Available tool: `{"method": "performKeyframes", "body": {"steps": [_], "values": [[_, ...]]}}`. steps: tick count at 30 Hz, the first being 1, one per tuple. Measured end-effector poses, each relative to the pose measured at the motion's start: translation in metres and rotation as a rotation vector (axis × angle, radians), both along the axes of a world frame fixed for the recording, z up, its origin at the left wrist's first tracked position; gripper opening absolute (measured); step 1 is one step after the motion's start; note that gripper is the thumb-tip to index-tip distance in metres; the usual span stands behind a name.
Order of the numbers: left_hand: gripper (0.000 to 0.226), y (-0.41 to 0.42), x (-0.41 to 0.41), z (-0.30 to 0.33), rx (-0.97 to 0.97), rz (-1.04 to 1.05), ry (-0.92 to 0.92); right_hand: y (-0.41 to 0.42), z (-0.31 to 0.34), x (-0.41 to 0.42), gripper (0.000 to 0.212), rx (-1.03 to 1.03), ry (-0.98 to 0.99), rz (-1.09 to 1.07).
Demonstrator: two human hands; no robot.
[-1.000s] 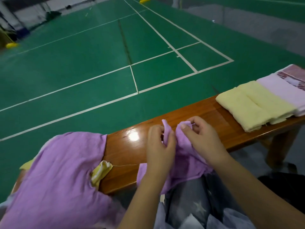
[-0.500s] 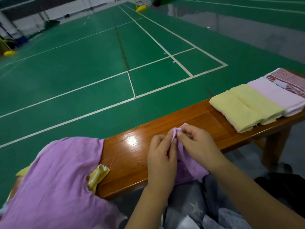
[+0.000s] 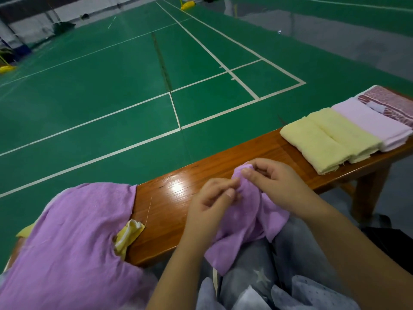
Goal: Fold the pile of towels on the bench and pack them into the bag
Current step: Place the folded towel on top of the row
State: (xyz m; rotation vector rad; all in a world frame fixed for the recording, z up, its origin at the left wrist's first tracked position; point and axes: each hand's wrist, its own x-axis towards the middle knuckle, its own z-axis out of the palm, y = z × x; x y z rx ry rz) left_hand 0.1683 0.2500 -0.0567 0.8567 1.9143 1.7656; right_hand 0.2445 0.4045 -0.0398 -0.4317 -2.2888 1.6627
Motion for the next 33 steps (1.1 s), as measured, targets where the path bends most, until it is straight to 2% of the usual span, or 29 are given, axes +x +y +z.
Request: {"method": "performKeyframes", "body": {"steps": [2,3,5,7,10,12,15,18,21,25,28,31,33], "values": [[0.038,0.000,-0.015,0.003,-0.042,0.054,0.035,0.004,0.005,0.004,0.018,-0.048,0.017,0.046],[0.046,0.003,-0.021,0.006,-0.086,0.006,0.074,0.005,0.008,0.006,0.019,-0.087,0.038,0.072],[0.068,0.012,-0.029,0.012,-0.213,-0.202,0.141,0.006,0.014,0.008,0.022,-0.161,0.069,0.112],[0.073,0.025,-0.033,0.014,-0.326,-0.379,0.215,0.007,0.019,0.009,0.024,-0.183,0.075,0.145],[0.045,0.040,-0.040,0.008,-0.430,-0.491,0.368,0.013,0.028,0.010,0.028,-0.156,0.107,0.158],[0.034,0.043,-0.046,-0.002,-0.506,-0.502,0.388,0.020,0.034,0.013,0.028,-0.158,0.135,0.089],[0.034,0.037,-0.056,-0.015,-0.635,-0.426,0.322,0.035,0.039,0.014,0.020,-0.175,0.180,-0.053],[0.023,0.025,-0.069,-0.020,-0.720,-0.247,0.432,0.048,0.035,0.013,0.021,-0.192,0.196,-0.214],[0.005,0.006,-0.085,-0.006,-0.708,-0.059,0.575,0.056,0.032,0.012,0.021,-0.276,0.236,-0.335],[0.011,-0.028,-0.098,0.032,-0.559,0.095,0.722,0.068,0.033,0.014,0.021,-0.414,0.285,-0.502],[0.007,-0.049,-0.098,0.041,-0.484,0.132,0.603,0.078,0.026,0.006,0.021,-0.520,0.266,-0.589],[0.024,-0.057,-0.103,0.024,-0.526,0.098,0.369,0.080,0.007,-0.012,0.023,-0.711,0.228,-0.620],[0.027,-0.061,-0.103,0.009,-0.523,0.089,0.215,0.084,-0.011,-0.019,0.026,-0.831,0.161,-0.687]]}}
